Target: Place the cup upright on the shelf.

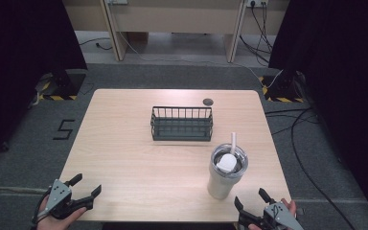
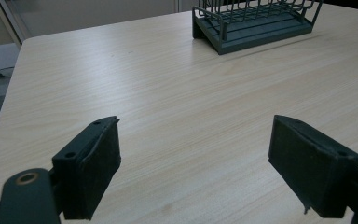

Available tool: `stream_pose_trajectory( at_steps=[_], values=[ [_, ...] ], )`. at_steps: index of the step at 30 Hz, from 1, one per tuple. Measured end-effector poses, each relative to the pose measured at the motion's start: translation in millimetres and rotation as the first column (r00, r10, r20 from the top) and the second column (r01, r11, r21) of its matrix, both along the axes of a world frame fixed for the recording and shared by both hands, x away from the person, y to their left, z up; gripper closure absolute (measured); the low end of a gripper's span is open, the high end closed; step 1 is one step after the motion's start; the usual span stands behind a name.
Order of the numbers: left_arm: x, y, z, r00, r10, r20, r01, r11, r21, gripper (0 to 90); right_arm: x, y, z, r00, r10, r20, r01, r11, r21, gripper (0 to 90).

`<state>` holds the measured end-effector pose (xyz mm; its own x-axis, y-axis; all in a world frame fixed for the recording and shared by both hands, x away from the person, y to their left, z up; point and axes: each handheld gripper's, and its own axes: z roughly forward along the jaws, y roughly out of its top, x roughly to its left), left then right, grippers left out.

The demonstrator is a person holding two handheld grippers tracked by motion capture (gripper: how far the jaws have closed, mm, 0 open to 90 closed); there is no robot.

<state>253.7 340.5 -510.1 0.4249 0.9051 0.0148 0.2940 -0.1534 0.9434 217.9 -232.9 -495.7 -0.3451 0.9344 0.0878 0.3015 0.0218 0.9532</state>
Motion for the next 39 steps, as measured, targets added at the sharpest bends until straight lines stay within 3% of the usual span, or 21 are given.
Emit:
stream_pose_trajectory(
  at_steps=[5, 14, 19, 25, 30, 39],
  values=[
    [-1.6, -5.5, 0.2, 0.9999, -0.009, 0.006, 0.009, 1.0000, 0.000, 16.0, -0.4, 7.0, 0.8, 0.9988, 0.049, 0.005, -0.049, 0.9987, -0.014, 6.3],
    [-1.9, -9.1, -1.0, 0.9990, -0.044, 0.004, 0.044, 0.9990, 0.001, 16.1, 1.6, 17.2, 7.9, 0.9985, 0.054, 0.014, -0.054, 0.9985, -0.008, 5.7],
    [-0.8, -11.3, -2.5, 0.9980, -0.063, -0.007, 0.063, 0.9980, -0.004, 16.1, 11.6, 26.9, 8.9, 0.9966, 0.081, -0.009, -0.082, 0.9965, -0.018, 4.8],
    [0.4, -11.6, -3.3, 0.9981, -0.060, -0.012, 0.060, 0.9981, -0.011, 16.1, 22.1, 39.3, 10.4, 0.9952, 0.097, 0.000, -0.097, 0.9948, -0.030, 4.8],
    [1.5, -14.8, -2.4, 0.9972, -0.074, -0.006, 0.074, 0.9972, -0.007, 16.1, 32.8, 44.5, 15.2, 0.9950, 0.099, 0.015, -0.098, 0.9940, -0.047, 5.4],
    [7.1, -18.1, 2.4, 0.9963, -0.085, 0.012, 0.085, 0.9961, -0.025, 16.2, 46.4, 54.2, 10.8, 0.9938, 0.111, 0.003, -0.110, 0.9917, -0.067, 7.5]
  ],
)
